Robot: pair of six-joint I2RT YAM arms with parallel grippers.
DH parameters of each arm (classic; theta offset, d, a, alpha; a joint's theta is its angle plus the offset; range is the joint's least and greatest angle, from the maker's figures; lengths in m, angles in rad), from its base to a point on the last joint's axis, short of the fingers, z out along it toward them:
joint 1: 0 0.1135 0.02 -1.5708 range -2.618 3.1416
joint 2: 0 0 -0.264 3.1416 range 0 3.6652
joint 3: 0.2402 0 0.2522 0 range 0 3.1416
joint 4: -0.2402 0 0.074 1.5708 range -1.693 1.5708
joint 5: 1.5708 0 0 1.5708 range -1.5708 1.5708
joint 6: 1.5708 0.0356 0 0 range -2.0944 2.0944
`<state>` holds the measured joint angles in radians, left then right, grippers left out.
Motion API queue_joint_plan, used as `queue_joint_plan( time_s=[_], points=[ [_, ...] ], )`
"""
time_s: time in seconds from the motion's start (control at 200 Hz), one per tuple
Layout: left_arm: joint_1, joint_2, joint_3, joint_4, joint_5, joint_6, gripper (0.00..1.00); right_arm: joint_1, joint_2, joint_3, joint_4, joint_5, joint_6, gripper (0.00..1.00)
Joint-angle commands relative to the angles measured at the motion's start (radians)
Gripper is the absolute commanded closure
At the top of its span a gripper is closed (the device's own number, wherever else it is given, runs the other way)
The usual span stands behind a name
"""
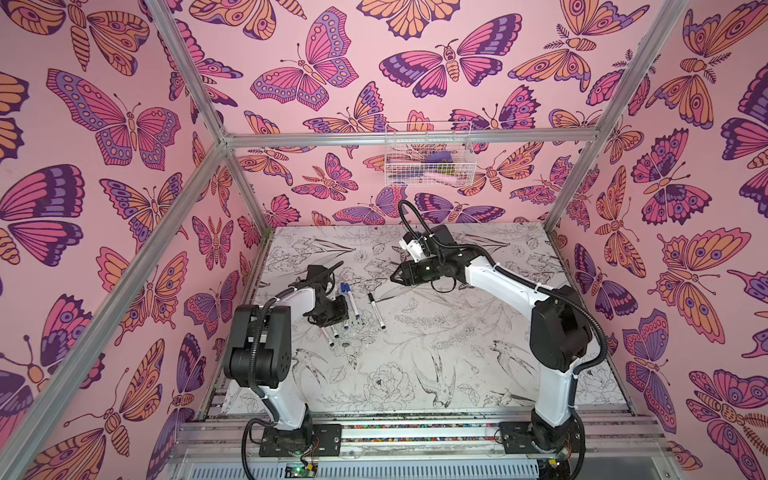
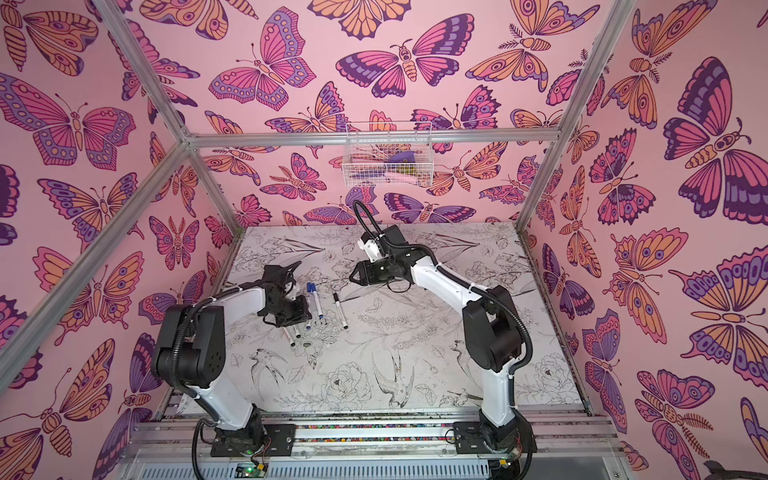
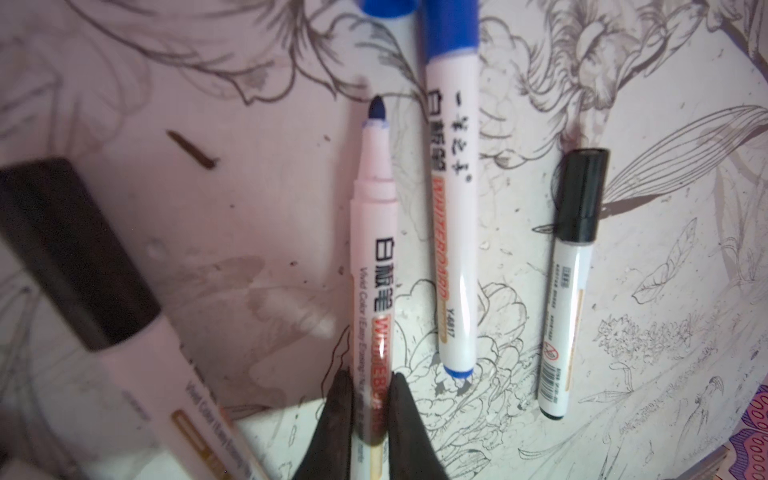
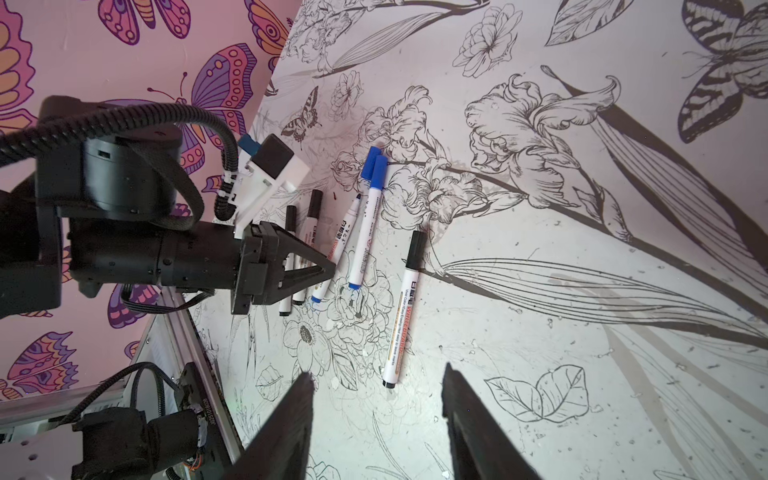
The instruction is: Insert the pens into the pen caps
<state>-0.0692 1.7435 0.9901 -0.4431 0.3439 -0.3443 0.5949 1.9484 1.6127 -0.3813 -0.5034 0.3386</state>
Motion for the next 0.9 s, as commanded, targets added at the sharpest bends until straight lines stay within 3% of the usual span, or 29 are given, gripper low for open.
queue_joint_plan(
  time_s=[0.0, 0.891],
  points=[
    [0.005, -0.012, -0.015, 0.023, -0.024, 0.014, 1.00, -0.007, -0.022, 0.004, -0.013, -0.020, -0.028, 0.48],
    [0.004, 0.073, 0.065, 0.023, -0.017, 0.002, 1.00, -0.017, -0.028, 0.000, -0.044, -0.004, -0.046, 0.49]
  ],
)
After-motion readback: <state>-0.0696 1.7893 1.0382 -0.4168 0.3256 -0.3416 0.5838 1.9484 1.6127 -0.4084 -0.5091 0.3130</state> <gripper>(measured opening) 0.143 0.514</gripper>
